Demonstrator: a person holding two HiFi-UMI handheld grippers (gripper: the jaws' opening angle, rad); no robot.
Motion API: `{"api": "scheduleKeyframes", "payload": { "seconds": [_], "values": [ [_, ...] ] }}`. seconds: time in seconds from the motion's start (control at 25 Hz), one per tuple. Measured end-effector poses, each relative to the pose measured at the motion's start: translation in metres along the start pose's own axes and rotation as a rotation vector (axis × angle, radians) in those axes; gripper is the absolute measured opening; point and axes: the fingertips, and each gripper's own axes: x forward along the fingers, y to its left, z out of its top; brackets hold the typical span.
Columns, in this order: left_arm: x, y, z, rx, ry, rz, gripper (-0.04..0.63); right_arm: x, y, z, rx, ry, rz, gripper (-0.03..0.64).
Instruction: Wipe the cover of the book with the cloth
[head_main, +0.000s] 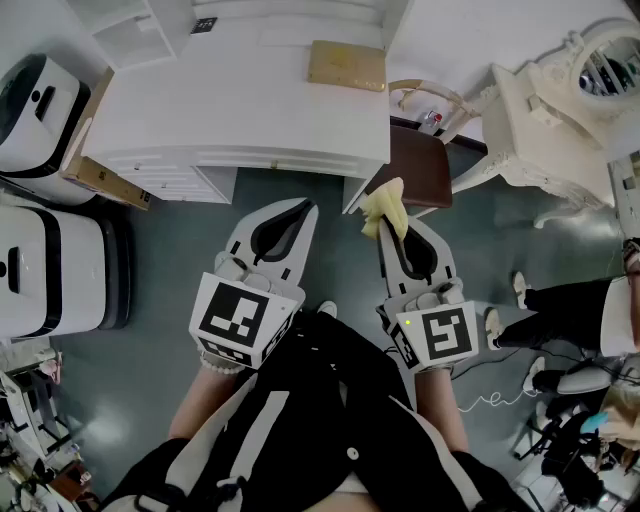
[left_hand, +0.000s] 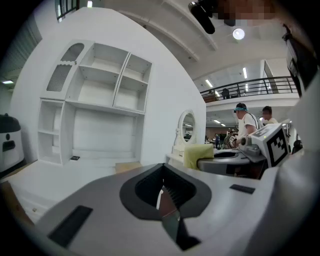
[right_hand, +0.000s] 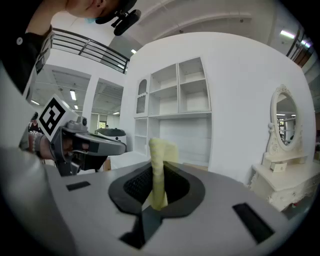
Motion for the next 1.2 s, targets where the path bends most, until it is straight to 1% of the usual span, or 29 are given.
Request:
{"api": "scheduleKeyframes", "payload": {
  "seconds": [0.48, 0.6, 0.76, 1.2],
  "values": [
    [-0.003, 0.007, 0.002, -0.001, -0.011, -0.014, 0.002, 0.002, 0.006, 0.004, -0.009, -0.003, -0.017, 0.036],
    [-0.005, 0.008, 0.003, 0.000, -0.019, -0.020, 0.002, 0.000, 0.008, 0.006, 0.003, -0.011, -0.026, 0.035],
    [-0.012, 0.013, 0.005, 0.008, -0.028, -0.025, 0.002, -0.002, 0.010, 0.008, 0.021, -0.023, -0.048, 0.037],
    [-0.030, 0.027, 0.002, 0.029, -0.036, -0.060, 0.002, 0.001, 0.028, 0.010, 0.027, -0.050, -0.115, 0.036]
  ]
}}
